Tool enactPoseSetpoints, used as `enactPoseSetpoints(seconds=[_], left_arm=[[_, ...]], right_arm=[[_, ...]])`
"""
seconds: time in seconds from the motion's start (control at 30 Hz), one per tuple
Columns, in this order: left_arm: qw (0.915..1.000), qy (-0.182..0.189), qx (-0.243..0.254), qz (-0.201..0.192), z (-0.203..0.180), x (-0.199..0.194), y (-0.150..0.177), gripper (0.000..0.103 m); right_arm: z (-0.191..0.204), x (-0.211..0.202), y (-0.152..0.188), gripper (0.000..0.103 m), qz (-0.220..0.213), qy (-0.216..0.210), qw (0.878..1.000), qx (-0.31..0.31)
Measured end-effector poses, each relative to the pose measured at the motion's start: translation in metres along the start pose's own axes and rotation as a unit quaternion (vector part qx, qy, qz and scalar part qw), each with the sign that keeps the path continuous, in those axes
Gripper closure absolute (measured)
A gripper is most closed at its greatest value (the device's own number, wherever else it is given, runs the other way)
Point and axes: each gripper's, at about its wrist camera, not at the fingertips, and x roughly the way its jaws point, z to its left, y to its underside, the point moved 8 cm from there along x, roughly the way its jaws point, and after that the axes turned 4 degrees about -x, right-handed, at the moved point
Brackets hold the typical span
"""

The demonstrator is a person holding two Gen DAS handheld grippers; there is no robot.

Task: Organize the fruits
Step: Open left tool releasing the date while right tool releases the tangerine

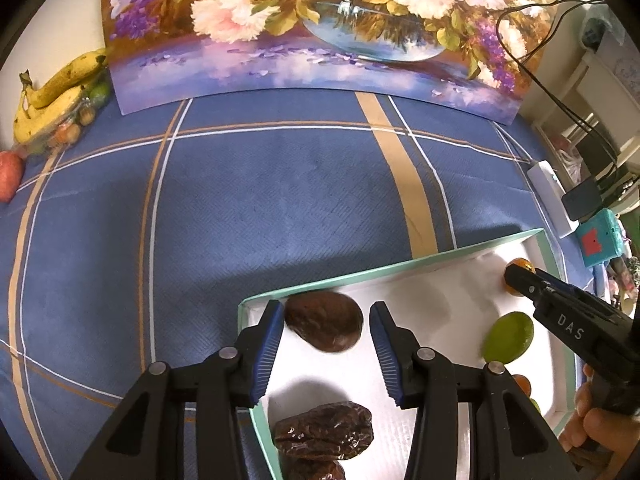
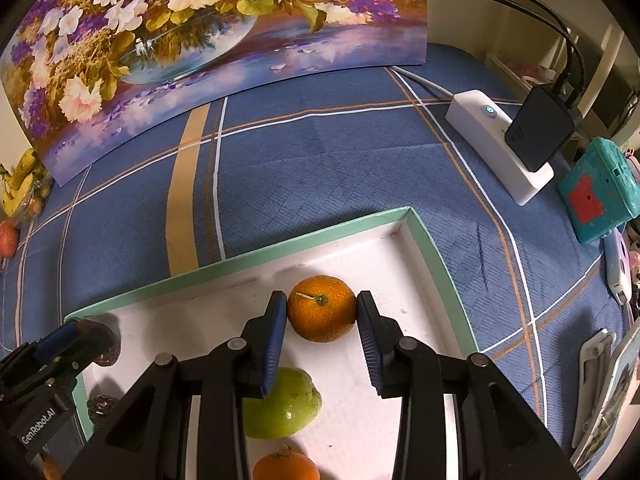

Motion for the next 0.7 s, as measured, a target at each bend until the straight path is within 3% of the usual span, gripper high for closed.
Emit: enactPoseSetpoints(seconds=[0.33, 0.7], left_arm=[[0.9998, 0.008, 0.002, -0.021, -0.002, -0.023, -0.009, 0.052], [0.9983, 0.016, -0.017, -0.053, 0.003, -0.052, -0.023, 0.052]], right_arm=[[0.000, -0.017, -0.008, 0.066, -0.016, 0.006, 1.000, -0.010], [0.002, -0.055, -0.026, 0.066, -0.063, -0.002, 0.998, -0.018]])
